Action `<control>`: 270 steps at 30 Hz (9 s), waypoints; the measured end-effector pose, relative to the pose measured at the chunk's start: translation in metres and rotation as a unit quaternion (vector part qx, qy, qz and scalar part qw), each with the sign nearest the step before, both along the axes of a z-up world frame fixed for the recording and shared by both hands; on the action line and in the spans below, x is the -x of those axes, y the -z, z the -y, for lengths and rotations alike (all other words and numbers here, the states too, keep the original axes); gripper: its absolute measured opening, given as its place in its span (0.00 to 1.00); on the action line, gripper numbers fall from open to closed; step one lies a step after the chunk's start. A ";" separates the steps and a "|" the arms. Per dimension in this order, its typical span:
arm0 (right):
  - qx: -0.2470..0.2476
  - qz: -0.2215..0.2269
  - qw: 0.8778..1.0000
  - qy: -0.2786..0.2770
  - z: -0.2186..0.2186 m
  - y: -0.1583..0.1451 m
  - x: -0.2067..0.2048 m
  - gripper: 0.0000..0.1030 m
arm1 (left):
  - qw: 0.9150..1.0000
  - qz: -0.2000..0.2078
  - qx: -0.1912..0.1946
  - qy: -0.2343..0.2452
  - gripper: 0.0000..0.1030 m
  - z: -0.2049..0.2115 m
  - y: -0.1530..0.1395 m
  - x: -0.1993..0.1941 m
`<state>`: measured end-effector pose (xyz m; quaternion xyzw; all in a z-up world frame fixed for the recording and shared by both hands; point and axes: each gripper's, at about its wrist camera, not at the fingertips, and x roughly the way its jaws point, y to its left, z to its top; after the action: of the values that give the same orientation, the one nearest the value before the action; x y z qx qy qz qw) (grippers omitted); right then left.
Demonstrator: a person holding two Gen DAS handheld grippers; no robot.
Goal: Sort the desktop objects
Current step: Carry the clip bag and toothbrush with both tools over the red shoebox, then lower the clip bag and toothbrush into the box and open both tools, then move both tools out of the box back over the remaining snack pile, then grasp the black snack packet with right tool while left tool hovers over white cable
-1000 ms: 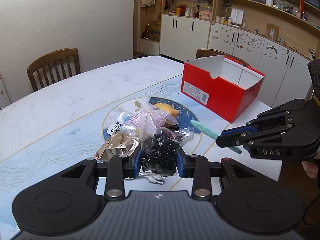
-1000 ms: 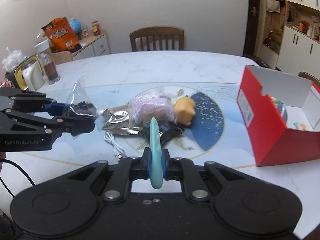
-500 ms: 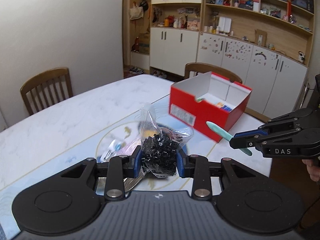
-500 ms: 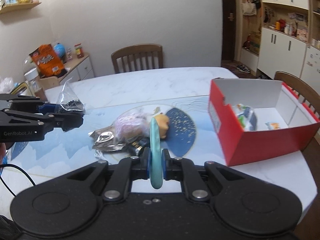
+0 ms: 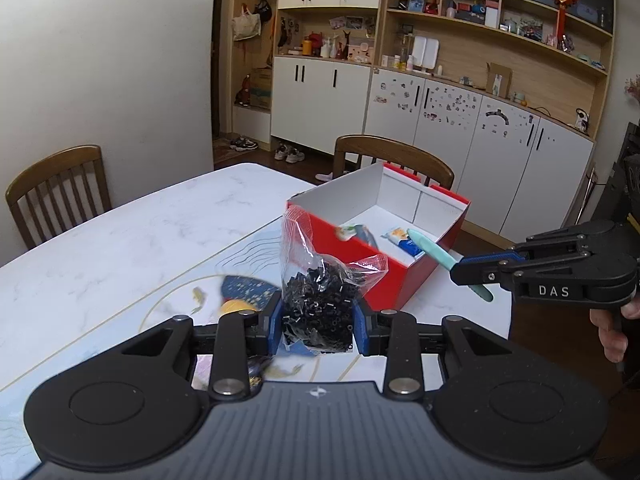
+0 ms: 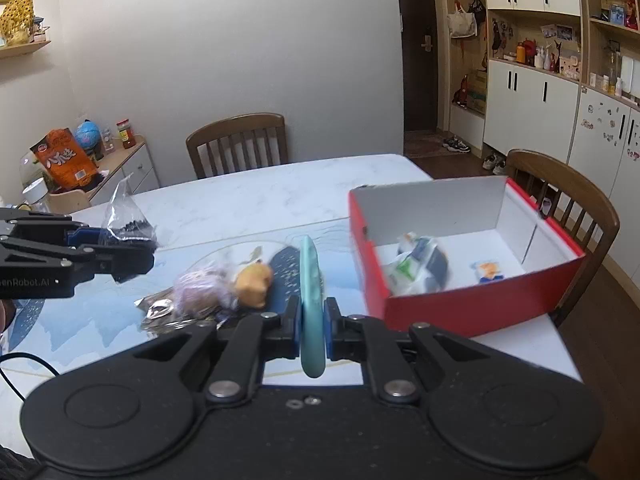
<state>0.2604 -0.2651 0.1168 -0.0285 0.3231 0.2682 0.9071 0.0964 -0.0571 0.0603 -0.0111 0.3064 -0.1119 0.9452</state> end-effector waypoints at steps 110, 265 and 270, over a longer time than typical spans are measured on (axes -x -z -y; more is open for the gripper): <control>0.119 -0.198 0.971 -0.059 0.098 0.108 -0.309 0.15 | 0.916 -0.369 -0.087 0.129 0.32 0.211 0.155 -0.358; 0.090 -0.096 0.982 -0.135 -0.168 0.097 -0.042 0.87 | 0.992 -0.088 0.001 -0.094 1.00 -0.095 0.164 0.016; 0.100 -0.109 0.978 -0.147 -0.174 0.111 -0.044 0.84 | 0.992 -0.091 -0.011 -0.088 1.00 -0.092 0.172 0.011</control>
<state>0.3048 -0.0907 0.0053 -0.1366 0.4374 0.3667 0.8096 0.0853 0.0346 -0.1118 -0.0375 0.3898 -0.0236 0.9198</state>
